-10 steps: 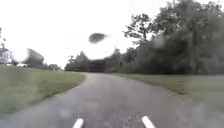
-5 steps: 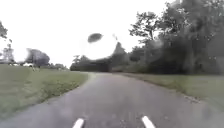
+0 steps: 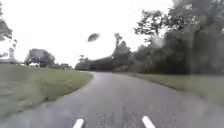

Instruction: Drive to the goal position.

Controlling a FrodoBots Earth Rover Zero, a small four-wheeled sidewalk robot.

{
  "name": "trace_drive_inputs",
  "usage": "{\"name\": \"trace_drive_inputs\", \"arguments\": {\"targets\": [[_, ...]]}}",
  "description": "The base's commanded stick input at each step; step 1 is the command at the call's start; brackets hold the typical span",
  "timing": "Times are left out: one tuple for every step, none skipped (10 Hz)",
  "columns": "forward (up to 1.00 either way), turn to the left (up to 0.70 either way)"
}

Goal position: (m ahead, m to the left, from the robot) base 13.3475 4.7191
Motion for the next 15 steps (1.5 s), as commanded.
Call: {"name": "trace_drive_inputs", "arguments": {"targets": [[0.70, 0.00], [0.70, 0.00], [0.70, 0.00], [0.70, 0.00], [0.70, 0.00], [0.70, 0.00], [0.70, 0.00], [0.70, 0.00], [0.70, 0.00], [0.70, 0.00], [0.70, 0.00], [0.70, 0.00], [0.70, 0.00], [0.70, 0.00], [0.70, 0.00]]}}
